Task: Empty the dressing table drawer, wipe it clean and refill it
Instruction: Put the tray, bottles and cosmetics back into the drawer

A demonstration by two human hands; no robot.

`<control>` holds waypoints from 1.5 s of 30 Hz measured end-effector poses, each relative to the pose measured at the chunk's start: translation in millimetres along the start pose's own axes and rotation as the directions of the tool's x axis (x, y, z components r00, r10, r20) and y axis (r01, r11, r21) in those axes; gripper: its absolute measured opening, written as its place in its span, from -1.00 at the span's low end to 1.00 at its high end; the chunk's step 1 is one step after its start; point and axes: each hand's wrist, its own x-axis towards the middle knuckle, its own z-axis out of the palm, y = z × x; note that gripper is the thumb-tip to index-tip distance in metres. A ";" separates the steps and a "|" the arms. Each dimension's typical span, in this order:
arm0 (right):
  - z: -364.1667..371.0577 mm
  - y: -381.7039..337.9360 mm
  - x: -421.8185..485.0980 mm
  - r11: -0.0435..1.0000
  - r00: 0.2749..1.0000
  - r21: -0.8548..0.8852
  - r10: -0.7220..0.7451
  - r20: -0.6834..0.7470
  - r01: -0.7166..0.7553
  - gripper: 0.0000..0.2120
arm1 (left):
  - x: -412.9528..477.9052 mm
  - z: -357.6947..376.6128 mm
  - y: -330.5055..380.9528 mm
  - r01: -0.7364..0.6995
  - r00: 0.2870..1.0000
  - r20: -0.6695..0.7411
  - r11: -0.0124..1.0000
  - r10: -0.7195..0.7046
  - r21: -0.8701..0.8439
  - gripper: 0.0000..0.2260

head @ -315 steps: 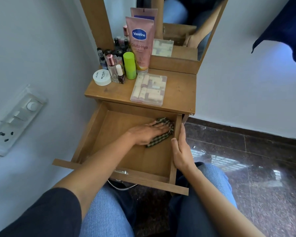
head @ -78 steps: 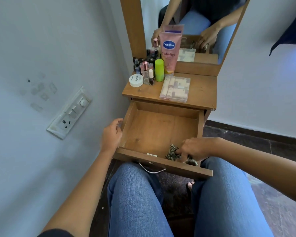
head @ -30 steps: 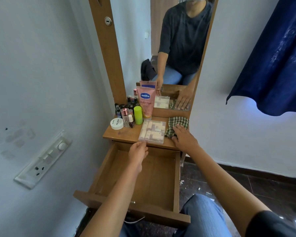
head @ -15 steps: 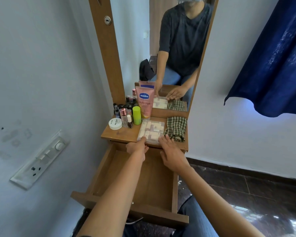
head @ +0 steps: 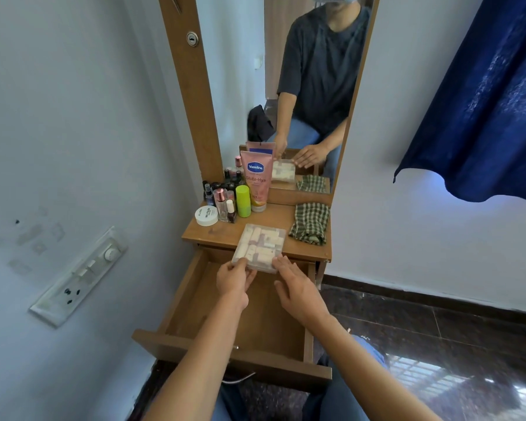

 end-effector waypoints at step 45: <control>30.2 42.5 -50.8 0.941 0.942 0.072 0.323 0.089 -0.330 -0.47 | -11.8 -15.8 -62.4 -0.227 0.966 0.254 0.323 -0.045 0.919 -0.74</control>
